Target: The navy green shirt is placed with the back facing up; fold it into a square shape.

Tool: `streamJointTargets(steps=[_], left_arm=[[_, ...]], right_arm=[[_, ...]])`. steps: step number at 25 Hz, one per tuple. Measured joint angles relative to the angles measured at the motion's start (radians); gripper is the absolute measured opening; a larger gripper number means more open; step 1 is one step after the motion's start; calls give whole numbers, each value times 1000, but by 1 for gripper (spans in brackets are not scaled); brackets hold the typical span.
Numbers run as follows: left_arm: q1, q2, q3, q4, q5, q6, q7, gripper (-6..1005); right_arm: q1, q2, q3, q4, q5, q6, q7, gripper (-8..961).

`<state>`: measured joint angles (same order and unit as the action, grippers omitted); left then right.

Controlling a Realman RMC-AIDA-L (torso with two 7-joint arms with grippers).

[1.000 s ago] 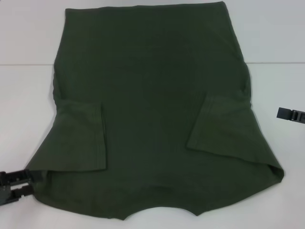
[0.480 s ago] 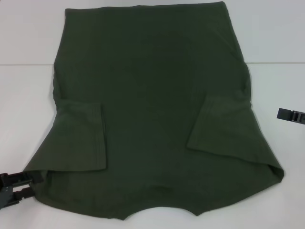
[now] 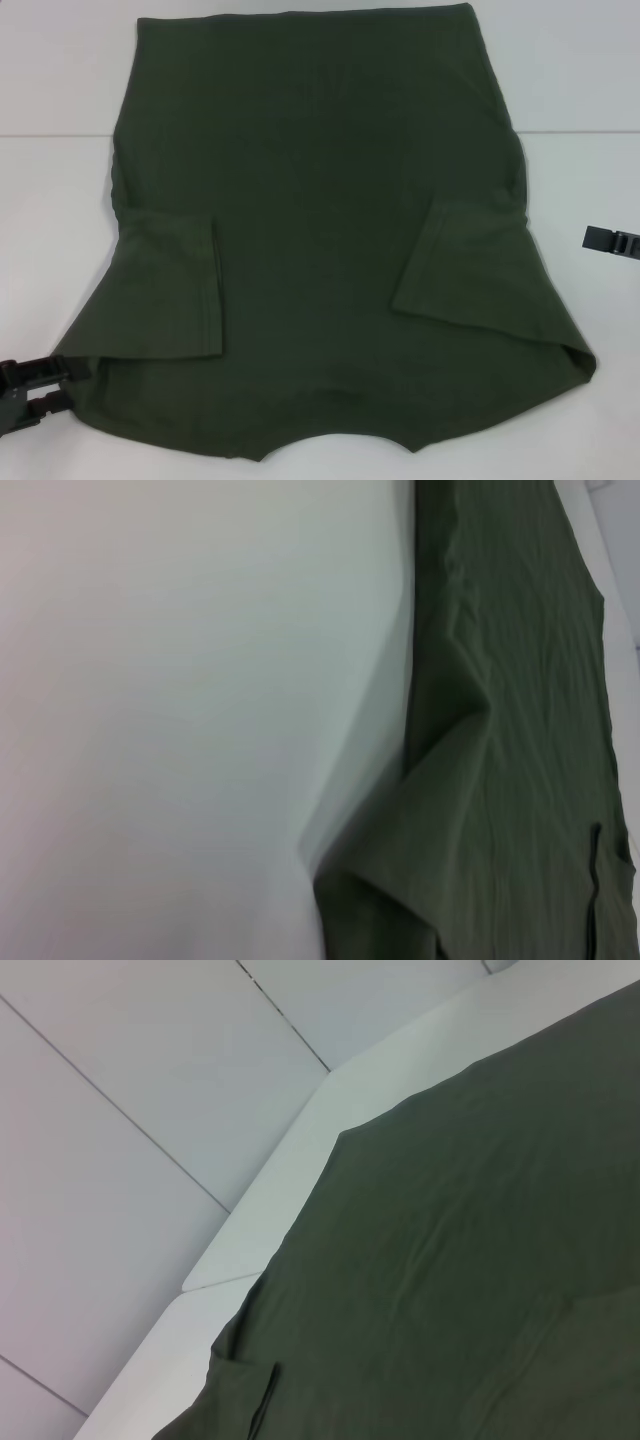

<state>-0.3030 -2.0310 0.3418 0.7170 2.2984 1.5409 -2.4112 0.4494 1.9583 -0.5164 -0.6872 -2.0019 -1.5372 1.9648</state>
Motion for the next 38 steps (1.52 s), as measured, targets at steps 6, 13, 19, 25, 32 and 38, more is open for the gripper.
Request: streamJointTargets(steps=[6, 13, 19, 25, 32, 38], left_arm=[[-3, 1, -2, -1, 5, -5, -11, 613], [-12, -1, 14, -15, 6, -25, -32, 612], [-43, -2, 25, -45, 7, -55, -34, 610], [-84, -3, 26, -50, 7, -73, -27, 610], [-95, -3, 25, -50, 7, -86, -35, 614], [-98, -10, 39, -45, 7, -93, -35, 549]], right_arm=[[6, 1, 1, 0, 0, 0, 0, 731], [6, 1, 19, 0, 2, -20, 0, 732], [3, 1, 39, 0, 3, -37, -4, 732], [0, 1, 51, 0, 3, -38, -7, 732], [-1, 2, 53, 0, 3, -40, -8, 733], [-2, 2, 53, 0, 3, -40, -9, 733]])
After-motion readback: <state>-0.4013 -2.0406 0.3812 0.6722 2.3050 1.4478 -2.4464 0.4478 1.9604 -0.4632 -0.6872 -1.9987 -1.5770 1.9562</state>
